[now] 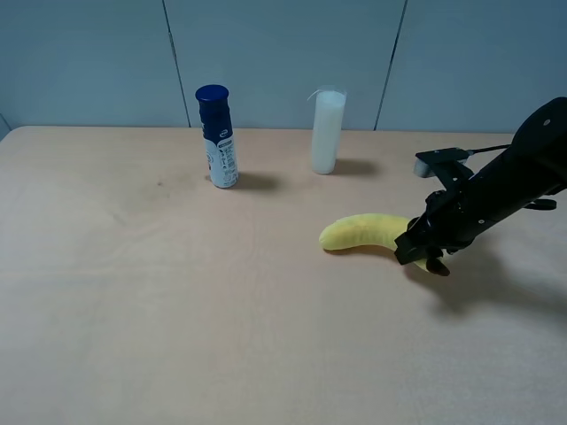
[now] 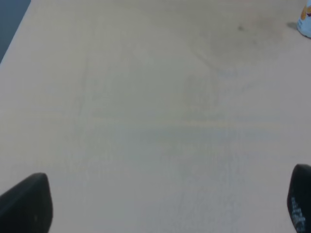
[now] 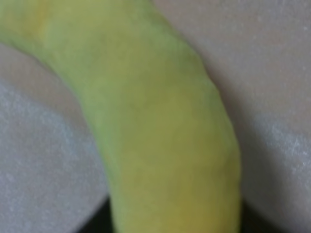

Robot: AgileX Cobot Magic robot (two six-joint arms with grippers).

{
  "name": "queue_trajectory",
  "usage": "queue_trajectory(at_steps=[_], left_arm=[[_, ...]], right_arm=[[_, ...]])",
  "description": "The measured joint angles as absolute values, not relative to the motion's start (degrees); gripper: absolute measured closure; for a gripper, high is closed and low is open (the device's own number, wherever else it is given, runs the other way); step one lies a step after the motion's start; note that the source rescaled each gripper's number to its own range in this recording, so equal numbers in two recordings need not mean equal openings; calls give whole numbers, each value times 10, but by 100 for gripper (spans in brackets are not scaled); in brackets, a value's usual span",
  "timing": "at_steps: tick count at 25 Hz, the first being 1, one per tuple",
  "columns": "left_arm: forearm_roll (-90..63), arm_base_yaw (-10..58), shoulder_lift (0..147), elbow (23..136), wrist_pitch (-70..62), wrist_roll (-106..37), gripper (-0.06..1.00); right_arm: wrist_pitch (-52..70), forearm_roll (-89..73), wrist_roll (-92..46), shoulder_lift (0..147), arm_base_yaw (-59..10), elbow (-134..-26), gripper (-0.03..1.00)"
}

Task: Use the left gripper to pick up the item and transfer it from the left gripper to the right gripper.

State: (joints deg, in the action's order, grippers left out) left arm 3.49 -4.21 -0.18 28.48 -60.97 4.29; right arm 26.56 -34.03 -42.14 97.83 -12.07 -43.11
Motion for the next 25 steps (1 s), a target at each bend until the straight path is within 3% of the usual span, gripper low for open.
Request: queue_trajectory(at_steps=[1,2,3,5,8,15,25], left_arm=[[35,-42,-2,285,-610,43,-1],[35,-42,-2,285,-610,43,-1],[35,-42,-2,285,-610,43,-1],[35,-42,-2,285,-610,43,-1],[35,-42,-2,285,-610,43,-1],[35,-42,-2,285,-610,43,-1],[35,-42,-2,285,-609,43,-1]], right_arm=[[266,-340,-421,978,-121,-431,40],[265,-340,-419,978,-121,-431,25],[264,-340,-418,978,-121,-431,13],[264,-340,-415,978,-121,-431,3],[264,-340,-413,978,-121,-431,-2],[279,-320,-372,940,-121,-446,-2],[453,-170,-193,773,-121,-529,-3]])
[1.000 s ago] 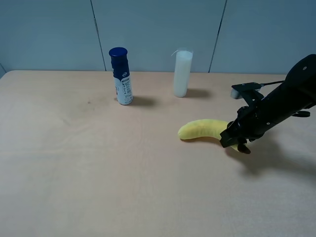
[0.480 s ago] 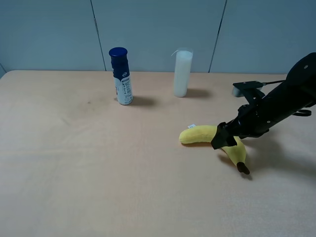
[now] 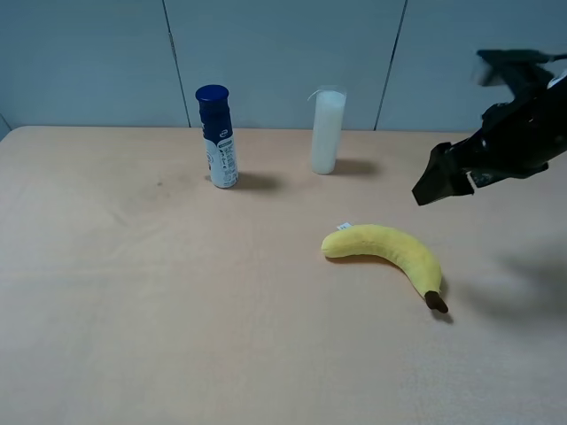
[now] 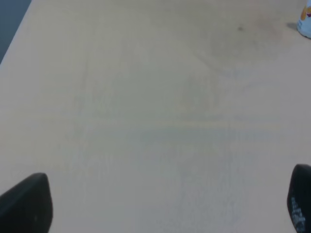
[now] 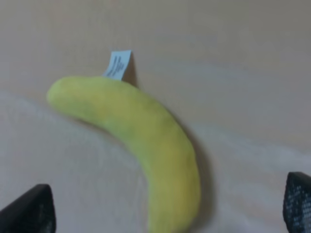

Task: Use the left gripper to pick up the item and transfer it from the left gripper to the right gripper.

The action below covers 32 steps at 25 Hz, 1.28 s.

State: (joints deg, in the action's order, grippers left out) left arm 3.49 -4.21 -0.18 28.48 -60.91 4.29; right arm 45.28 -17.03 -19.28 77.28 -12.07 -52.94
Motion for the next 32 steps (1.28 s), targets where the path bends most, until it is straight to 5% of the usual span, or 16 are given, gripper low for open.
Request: queue_trajectory(at_steps=[11,32], left_arm=[[35,-42,-2,285,-607,43,-1],[35,-42,-2,285,-606,43,-1]], right_arm=[[683,-100,-52,551,-121,-558,-3],[605,-38,-18,78,-121,-311,-3]])
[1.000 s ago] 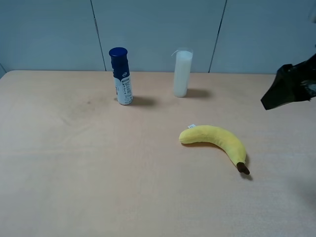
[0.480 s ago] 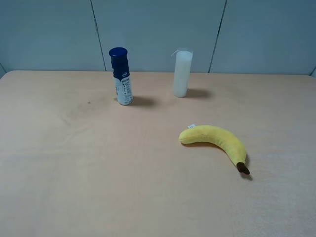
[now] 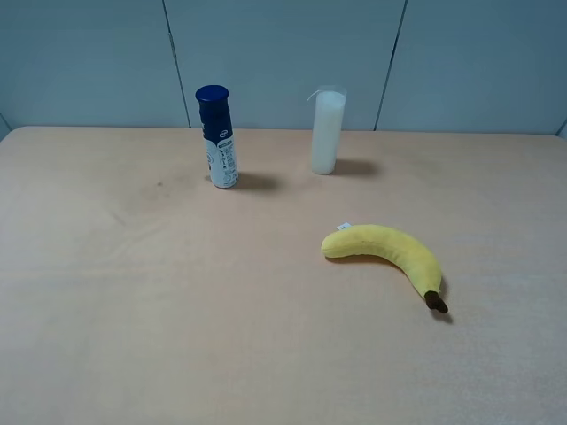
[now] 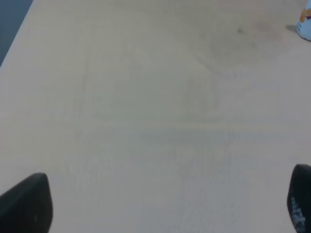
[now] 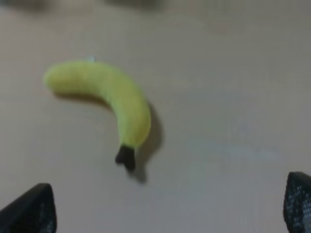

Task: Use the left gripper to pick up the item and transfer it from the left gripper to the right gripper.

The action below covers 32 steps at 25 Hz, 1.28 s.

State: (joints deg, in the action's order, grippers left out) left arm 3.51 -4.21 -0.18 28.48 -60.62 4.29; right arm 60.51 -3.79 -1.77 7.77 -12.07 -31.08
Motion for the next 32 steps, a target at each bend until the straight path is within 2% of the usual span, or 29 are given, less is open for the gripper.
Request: queue_trajectory(at_steps=[24,32], left_arm=[[35,-42,-2,285,-606,43,-1],[35,-42,-2,285,-606,43,-1]], right_arm=[[587,-19,16,47,-117,-284,-3],[586,-19,16,5,22,-282,-3]])
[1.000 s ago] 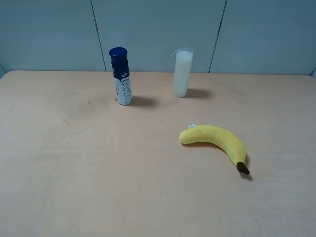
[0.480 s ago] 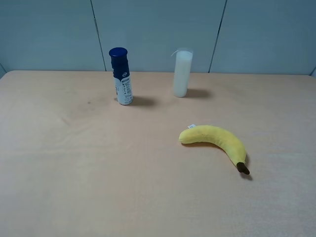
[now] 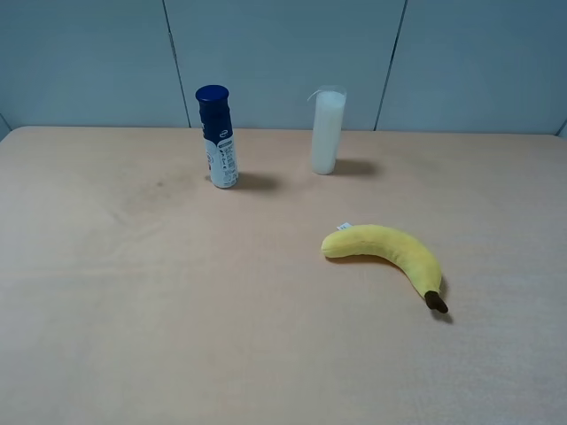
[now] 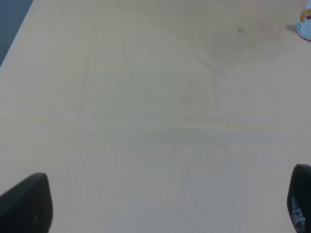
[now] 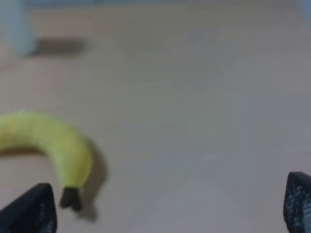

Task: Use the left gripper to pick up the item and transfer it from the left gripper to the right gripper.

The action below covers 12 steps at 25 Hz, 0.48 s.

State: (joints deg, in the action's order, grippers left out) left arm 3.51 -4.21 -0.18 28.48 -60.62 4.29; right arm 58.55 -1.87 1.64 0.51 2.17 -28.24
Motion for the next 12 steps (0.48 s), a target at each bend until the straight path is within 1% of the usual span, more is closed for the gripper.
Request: queue_trajectory(at_steps=[3,12], left_arm=[[35,-42,-2,285,-606,43,-1],[35,-42,-2,285,-606,43,-1]], right_arm=[[586,-18,16,-2,42,-282,-3],[586,-18,16,-3,46,-282,-3]])
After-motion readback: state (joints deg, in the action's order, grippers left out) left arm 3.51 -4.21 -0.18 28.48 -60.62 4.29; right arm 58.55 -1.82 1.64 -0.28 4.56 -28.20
